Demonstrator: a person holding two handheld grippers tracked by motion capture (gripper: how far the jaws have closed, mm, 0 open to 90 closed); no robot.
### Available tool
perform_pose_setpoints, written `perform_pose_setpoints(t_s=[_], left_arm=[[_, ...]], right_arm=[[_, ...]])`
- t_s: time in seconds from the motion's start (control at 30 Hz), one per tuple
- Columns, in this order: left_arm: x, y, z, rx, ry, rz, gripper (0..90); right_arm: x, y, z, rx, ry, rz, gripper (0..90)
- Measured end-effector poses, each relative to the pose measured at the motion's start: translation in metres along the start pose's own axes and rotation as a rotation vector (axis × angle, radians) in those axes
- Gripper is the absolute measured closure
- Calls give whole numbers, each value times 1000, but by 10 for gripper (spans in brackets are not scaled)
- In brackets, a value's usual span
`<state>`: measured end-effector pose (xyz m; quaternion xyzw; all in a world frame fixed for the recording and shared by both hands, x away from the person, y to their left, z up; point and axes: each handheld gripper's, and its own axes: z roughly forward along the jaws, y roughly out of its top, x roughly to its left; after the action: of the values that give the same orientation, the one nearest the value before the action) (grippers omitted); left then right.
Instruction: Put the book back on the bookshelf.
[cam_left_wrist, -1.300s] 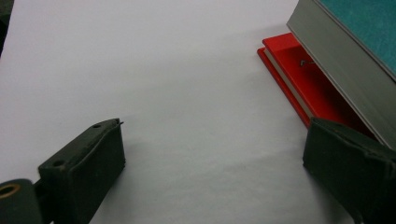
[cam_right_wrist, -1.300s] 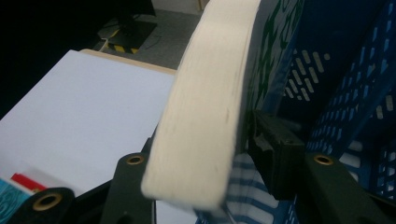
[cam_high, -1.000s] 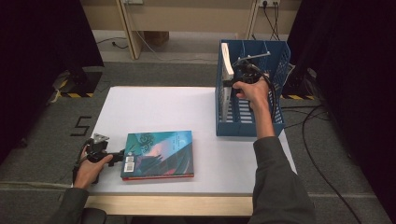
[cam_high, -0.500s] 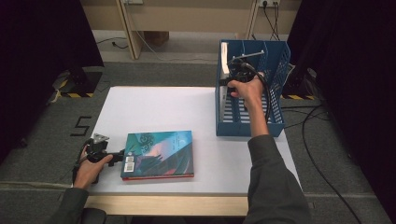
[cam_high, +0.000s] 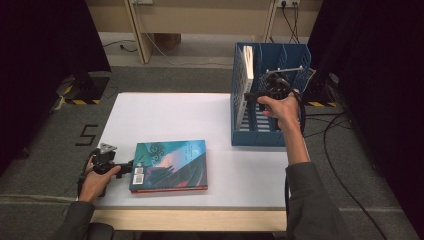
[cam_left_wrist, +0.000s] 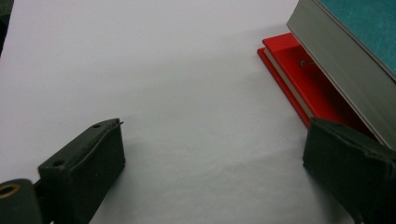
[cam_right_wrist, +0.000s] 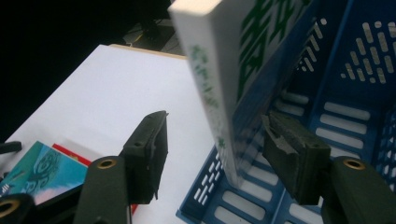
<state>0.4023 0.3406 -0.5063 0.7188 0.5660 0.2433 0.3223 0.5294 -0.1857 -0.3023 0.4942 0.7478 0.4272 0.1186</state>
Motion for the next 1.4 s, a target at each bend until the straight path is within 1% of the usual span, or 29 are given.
perform_pose_setpoints(t_s=[0.07,0.13,0.17,0.23,0.27,0.33,0.4,0.47,0.53,0.6,0.63,0.73,0.8,0.87,0.93,0.97,1.0,1.07,1.13,1.2,1.27,1.33,1.4], left_arm=[[0,0,0,0,0,0,43],[0,0,0,0,0,0,43],[0,0,0,0,0,0,43],[0,0,0,-1,0,0,43],[0,0,0,0,0,0,43],[0,0,0,-1,0,0,43],[0,0,0,-1,0,0,43],[0,0,0,0,0,0,43],[0,0,0,-1,0,0,43],[0,0,0,-1,0,0,43],[0,0,0,0,0,0,43],[0,0,0,0,0,0,43],[0,0,0,0,0,0,43],[0,0,0,-1,0,0,43],[0,0,0,0,0,0,43],[0,0,0,0,-1,0,43],[0,0,0,0,-1,0,43],[0,0,0,1,-1,0,43],[0,0,0,0,0,0,43],[0,0,0,0,0,0,43],[0,0,0,0,0,0,43],[0,0,0,0,0,0,43],[0,0,0,0,0,1,43]], right_arm=[[0,-5,-2,3,0,3,406],[-1,-9,-4,9,7,-10,408],[-1,-11,-4,3,4,-14,409],[-3,-13,-4,8,4,-10,404],[-4,-13,-4,15,-4,-7,399],[-7,-13,-4,7,-23,5,399],[-10,-13,-4,8,-28,15,395],[-10,-14,-3,8,-36,15,388],[-11,-14,-3,-20,-51,14,387],[-12,-12,-2,-36,-51,28,398],[-12,-11,0,-32,-51,28,408],[-11,-8,5,-44,-61,14,458],[-10,-6,11,-38,-81,12,469],[-10,-4,17,-56,-97,22,509],[-10,-2,23,-59,-119,17,528],[-9,-1,26,-55,-128,6,563],[-8,0,28,-45,-140,-16,611],[-6,0,31,-51,-136,-31,615],[-2,1,32,-46,-141,-55,632],[2,2,33,-34,-150,-93,644],[7,2,36,-36,-148,-125,651],[13,3,39,-28,-136,-159,657],[19,4,42,-16,-118,-184,665]])
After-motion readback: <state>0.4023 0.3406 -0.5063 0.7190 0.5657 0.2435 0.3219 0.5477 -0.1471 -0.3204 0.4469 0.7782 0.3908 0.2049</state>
